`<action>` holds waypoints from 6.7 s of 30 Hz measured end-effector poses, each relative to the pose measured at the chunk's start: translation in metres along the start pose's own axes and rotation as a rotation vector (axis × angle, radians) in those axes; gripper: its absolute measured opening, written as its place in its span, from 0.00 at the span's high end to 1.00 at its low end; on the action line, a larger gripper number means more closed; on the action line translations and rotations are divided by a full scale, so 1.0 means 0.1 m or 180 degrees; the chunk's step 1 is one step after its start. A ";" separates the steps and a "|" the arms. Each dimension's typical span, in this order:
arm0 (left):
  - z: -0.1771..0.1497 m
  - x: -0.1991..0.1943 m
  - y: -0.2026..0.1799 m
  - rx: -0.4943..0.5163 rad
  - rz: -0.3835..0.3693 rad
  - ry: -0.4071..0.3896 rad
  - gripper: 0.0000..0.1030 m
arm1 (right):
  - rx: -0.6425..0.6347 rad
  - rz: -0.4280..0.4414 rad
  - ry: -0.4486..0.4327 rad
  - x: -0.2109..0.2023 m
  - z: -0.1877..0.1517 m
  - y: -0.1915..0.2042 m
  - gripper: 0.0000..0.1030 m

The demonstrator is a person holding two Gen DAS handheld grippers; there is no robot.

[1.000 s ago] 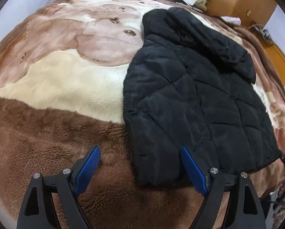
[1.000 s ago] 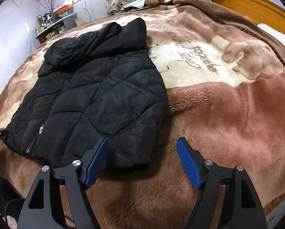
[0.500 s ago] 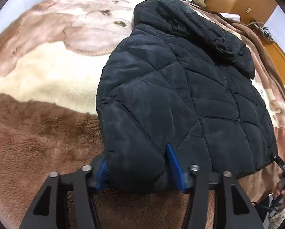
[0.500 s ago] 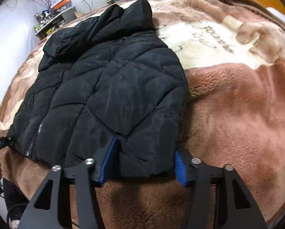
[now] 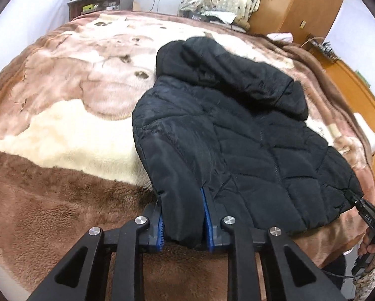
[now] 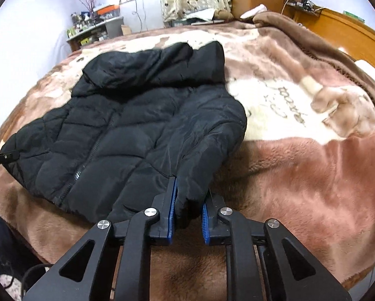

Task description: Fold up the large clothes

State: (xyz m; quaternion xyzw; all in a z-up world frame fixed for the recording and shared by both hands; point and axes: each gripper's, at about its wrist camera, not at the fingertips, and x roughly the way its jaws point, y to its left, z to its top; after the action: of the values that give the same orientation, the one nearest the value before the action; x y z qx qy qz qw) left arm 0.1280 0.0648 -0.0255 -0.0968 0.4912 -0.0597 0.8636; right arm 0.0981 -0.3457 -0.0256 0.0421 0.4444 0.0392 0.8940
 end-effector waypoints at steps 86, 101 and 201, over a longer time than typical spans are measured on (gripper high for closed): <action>2.74 0.59 0.28 -0.0459 0.0301 -0.0434 0.37 | 0.0543 -0.0435 0.0219 1.25 2.81 -0.31 0.68; 1.82 0.58 -0.72 0.0424 -0.0354 -0.0010 0.36 | -0.0263 -0.0060 -0.0403 0.58 2.01 0.18 0.63; 1.64 1.76 -0.10 0.0247 0.0964 0.0717 0.20 | -0.0340 -0.0465 0.0947 2.02 1.54 -0.17 0.59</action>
State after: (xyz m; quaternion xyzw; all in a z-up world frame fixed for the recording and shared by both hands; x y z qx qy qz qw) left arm 0.3588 0.0375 -0.0889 0.0190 0.5910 0.0416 0.8054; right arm 0.3429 -0.3469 -0.0949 -0.0442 0.5710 0.0035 0.8198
